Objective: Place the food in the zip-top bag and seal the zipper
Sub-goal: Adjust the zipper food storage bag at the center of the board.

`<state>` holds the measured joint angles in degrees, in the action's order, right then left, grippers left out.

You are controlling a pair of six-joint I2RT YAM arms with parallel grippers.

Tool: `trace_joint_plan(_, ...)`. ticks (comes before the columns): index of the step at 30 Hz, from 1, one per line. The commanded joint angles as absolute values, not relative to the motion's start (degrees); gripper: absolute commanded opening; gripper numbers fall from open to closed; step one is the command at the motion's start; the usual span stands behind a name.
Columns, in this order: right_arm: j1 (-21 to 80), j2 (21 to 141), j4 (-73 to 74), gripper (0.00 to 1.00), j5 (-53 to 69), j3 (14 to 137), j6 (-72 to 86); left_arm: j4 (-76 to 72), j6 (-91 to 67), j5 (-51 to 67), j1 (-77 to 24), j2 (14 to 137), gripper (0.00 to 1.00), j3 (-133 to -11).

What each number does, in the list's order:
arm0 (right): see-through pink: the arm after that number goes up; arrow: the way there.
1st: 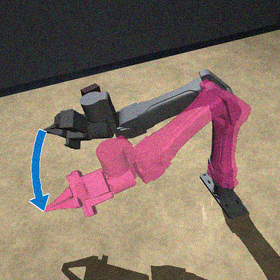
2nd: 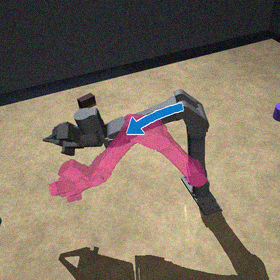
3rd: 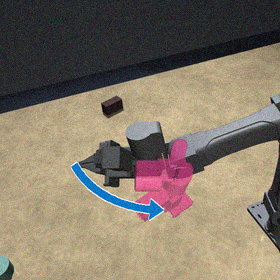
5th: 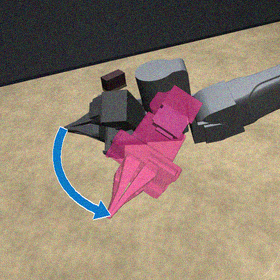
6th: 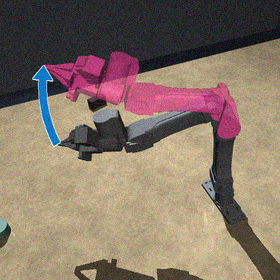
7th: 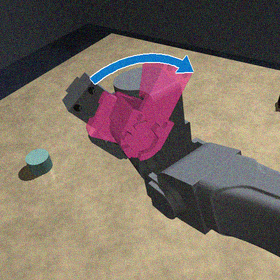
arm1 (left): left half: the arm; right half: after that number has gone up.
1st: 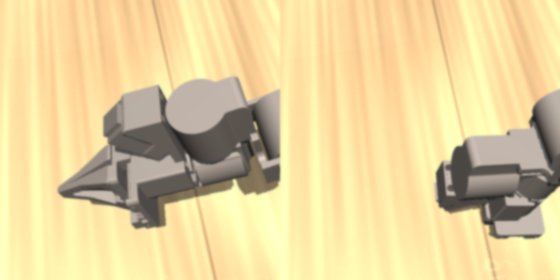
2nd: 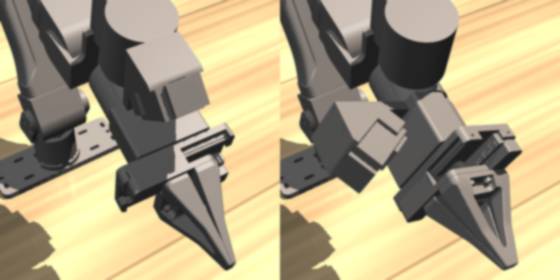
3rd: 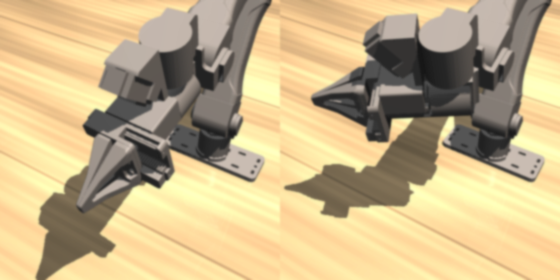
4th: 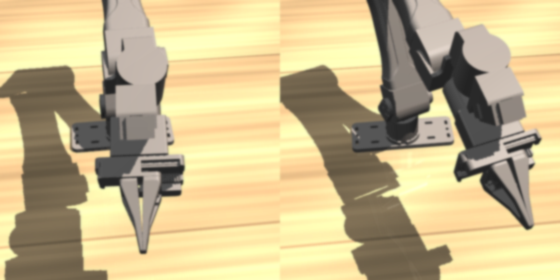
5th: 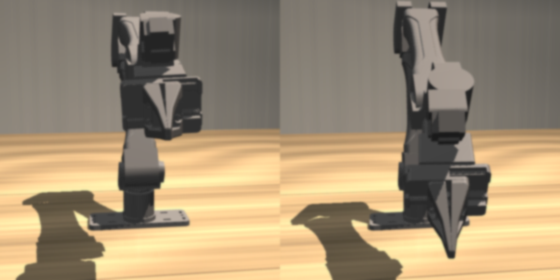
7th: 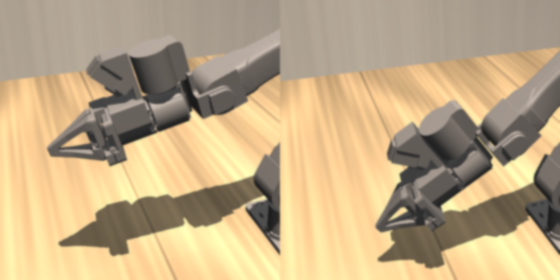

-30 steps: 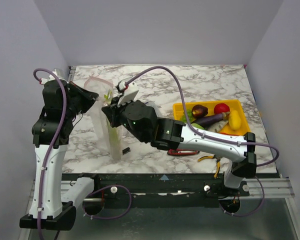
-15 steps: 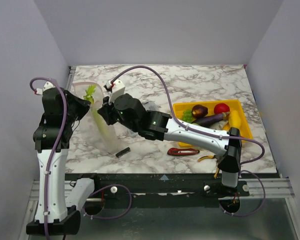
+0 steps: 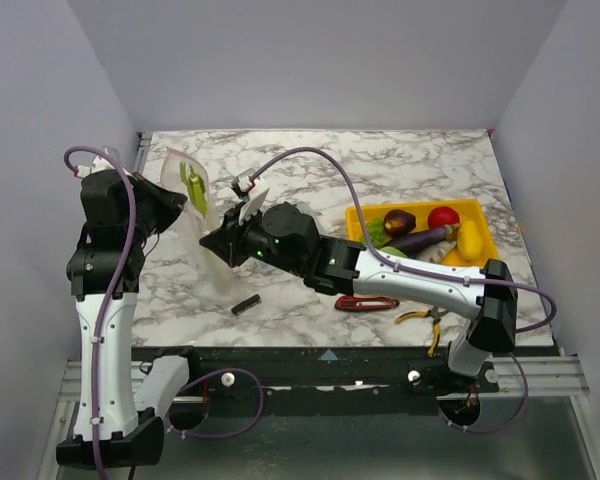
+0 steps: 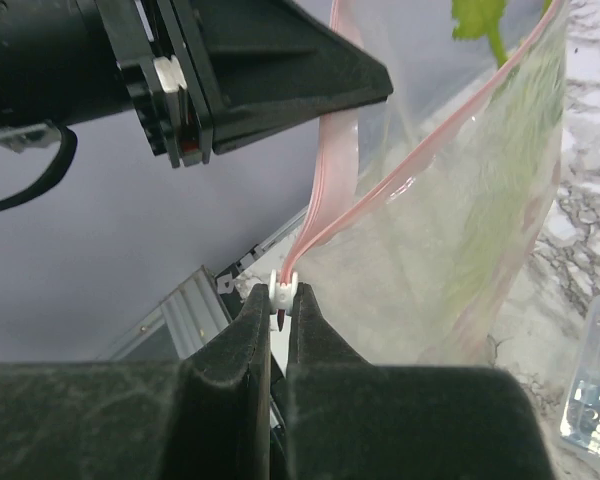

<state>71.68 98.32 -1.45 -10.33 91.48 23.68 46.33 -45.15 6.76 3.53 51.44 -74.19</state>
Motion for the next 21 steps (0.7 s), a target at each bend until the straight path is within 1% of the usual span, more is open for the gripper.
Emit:
trace_joint_plan(1,72.1,96.6,-8.2,0.0,-8.1,87.7,26.4,40.9,-43.3,13.4,3.8,50.6,0.0,-72.5)
trace_joint_plan(2,72.1,96.7,-7.2,0.01,-9.2,87.9,25.8,40.0,-42.7,14.3,3.9,50.4,0.0,-72.3)
trace_joint_plan(3,72.0,96.7,-6.3,0.03,-10.6,88.4,25.6,39.6,-41.9,15.3,3.8,50.5,0.0,-72.3)
trace_joint_plan(8,71.8,96.8,-1.4,0.33,-13.5,90.6,25.4,37.9,-39.0,17.0,3.8,50.6,0.0,-70.3)
trace_joint_plan(12,71.5,95.0,5.9,0.51,-17.2,91.5,23.9,37.2,-37.6,16.4,3.8,50.1,0.0,-67.9)
trace_joint_plan(18,71.1,87.1,12.5,0.63,-25.0,88.6,21.1,36.0,-37.3,18.6,3.8,50.5,0.0,-66.6)
trace_joint_plan(21,69.7,82.9,16.2,0.64,-30.4,85.3,20.5,35.8,-36.9,20.0,3.8,50.8,0.0,-67.0)
